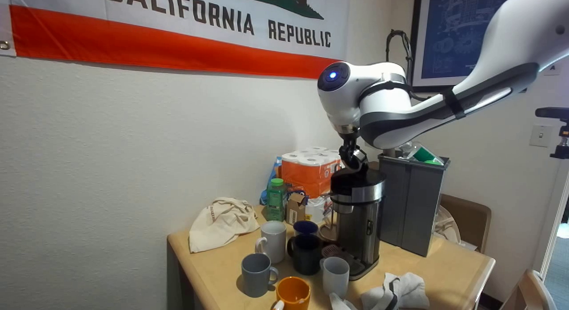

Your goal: Open and close the lid of the machine

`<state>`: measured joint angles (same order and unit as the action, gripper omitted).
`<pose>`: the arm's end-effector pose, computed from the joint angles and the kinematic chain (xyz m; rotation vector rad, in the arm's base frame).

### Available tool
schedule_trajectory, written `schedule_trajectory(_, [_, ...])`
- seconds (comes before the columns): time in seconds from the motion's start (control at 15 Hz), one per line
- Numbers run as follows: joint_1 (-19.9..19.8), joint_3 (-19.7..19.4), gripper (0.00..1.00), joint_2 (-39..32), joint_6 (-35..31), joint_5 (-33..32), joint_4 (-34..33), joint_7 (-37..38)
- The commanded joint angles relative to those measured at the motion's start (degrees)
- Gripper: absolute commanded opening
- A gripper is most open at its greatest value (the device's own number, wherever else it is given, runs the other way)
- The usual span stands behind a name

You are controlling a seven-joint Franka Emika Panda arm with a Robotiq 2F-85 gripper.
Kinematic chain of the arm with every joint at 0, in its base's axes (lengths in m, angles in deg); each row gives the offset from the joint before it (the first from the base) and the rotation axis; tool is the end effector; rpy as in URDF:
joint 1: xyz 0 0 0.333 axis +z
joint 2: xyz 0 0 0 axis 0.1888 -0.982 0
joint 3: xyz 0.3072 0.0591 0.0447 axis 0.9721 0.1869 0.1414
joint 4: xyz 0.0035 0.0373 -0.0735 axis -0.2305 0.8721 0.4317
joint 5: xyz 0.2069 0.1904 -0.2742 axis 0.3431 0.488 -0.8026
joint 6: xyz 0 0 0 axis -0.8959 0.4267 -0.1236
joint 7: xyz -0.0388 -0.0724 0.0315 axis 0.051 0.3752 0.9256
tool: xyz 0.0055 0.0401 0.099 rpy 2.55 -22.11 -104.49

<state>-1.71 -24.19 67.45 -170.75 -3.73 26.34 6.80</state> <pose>0.6465 0.0656 0.4720 2.1528 0.3349 0.3239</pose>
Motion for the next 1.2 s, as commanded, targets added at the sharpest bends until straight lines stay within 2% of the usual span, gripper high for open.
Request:
schedule_trajectory(0.0, [-0.42, 0.73, 1.0, 0.99, 0.64, -0.43, 0.64, 0.8])
schedule_trajectory(0.13, [-0.89, 1.07, 1.0, 1.27, -0.86, 1.5, 0.57, 0.18])
schedule_trajectory(0.53, [-3.3, 1.82, 1.0, 2.83, -11.99, 19.86, 1.08, -3.5])
schedule_trajectory(1.13, [-5.38, 0.49, 1.0, 4.97, -14.58, 40.29, 2.68, -11.29])
